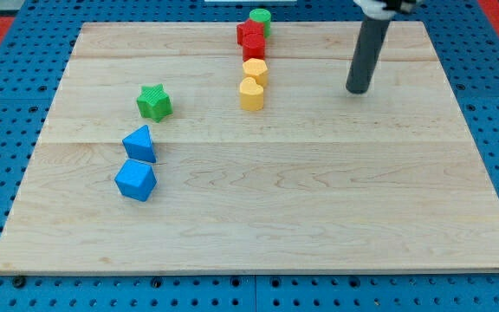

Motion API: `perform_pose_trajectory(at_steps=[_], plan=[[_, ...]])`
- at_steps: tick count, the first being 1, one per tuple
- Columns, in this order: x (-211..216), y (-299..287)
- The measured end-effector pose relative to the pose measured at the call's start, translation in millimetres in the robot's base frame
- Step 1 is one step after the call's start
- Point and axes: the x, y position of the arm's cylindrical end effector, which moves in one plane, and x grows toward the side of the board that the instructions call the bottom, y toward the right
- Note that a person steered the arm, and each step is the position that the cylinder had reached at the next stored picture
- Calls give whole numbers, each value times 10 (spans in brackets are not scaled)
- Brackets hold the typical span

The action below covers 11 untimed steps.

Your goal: Push the green circle slightly to left

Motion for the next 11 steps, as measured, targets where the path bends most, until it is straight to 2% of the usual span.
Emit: perform_pose_trajectory(at_steps=[2, 3, 6, 9, 10, 11], plan=[[-1236, -271], [-1333, -319], [-1329, -675], [-1328, -1844], [-1318, -2011], [-1034, -2333]])
